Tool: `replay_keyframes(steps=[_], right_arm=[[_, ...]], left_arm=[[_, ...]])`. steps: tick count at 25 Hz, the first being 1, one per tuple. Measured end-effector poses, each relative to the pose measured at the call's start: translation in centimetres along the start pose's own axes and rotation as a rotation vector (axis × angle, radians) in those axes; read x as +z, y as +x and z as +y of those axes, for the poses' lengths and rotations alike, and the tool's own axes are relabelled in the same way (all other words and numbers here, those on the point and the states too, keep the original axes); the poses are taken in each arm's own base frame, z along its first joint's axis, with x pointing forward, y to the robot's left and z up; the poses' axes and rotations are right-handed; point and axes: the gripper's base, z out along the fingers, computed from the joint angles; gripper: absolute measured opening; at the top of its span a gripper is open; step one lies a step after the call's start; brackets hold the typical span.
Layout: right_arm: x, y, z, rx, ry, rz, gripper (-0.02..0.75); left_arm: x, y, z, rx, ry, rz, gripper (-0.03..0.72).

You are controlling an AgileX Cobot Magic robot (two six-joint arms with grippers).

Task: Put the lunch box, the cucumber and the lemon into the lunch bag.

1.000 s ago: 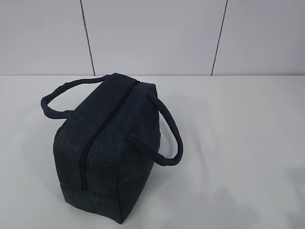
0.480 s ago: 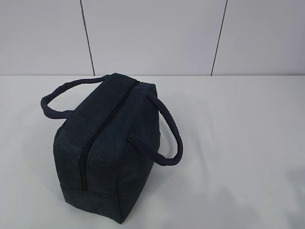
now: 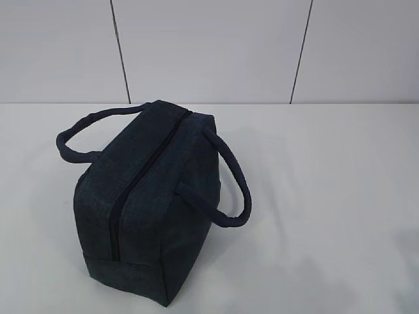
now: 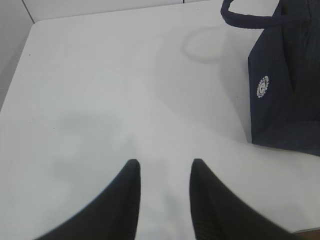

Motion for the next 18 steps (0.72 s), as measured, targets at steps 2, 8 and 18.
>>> replay_keyframes(steps=[2, 8, 18], right_arm=[[0.00, 0.00, 0.00, 0.000, 0.000, 0.000, 0.356], [0.00, 0.00, 0.00, 0.000, 0.000, 0.000, 0.356], [0.00, -0.02, 0.00, 0.000, 0.000, -0.002, 0.356]], left_arm=[[0.00, 0.00, 0.00, 0.000, 0.000, 0.000, 0.243], [0.00, 0.00, 0.00, 0.000, 0.000, 0.000, 0.243], [0.00, 0.00, 0.00, 0.000, 0.000, 0.000, 0.243]])
